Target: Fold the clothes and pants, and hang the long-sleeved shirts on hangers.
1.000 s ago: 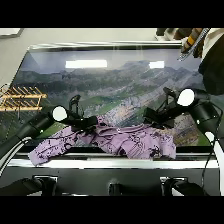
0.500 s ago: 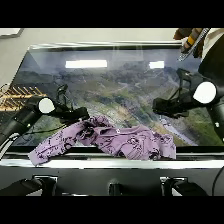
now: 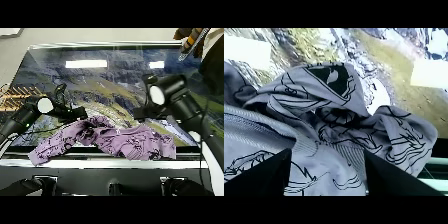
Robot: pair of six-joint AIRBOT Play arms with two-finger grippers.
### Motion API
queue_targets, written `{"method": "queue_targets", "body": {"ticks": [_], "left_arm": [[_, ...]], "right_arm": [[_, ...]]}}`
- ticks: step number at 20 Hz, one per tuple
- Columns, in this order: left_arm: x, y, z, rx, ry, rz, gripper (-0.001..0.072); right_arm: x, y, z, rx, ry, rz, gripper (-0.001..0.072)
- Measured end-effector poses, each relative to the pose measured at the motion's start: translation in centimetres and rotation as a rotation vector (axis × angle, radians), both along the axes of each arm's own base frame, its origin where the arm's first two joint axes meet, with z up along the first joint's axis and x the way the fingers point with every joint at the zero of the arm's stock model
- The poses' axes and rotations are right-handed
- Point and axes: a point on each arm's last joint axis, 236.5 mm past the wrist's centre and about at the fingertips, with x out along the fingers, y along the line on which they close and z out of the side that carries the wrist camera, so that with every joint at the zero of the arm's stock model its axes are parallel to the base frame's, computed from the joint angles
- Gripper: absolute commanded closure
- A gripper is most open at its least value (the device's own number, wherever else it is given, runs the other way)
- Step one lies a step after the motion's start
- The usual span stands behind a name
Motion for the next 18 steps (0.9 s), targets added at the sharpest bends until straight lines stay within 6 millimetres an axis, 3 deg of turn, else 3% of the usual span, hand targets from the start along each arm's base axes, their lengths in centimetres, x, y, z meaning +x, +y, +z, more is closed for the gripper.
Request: {"method": "queue_targets", "body": {"ticks": [11,18], "left_arm": [[0.1,0.1,0.0,0.006,-0.006,-0.001,0.0098],[0.1,0.1,0.0,0.007,-0.007,-0.001,0.0099]], "right_arm": [[-1.1,1.6,-3.7,-0.064,0.137,0.003,0.0189],[-2.5,0.7,-4.1,-0.111,0.213,-0.006,0.0194]]}}
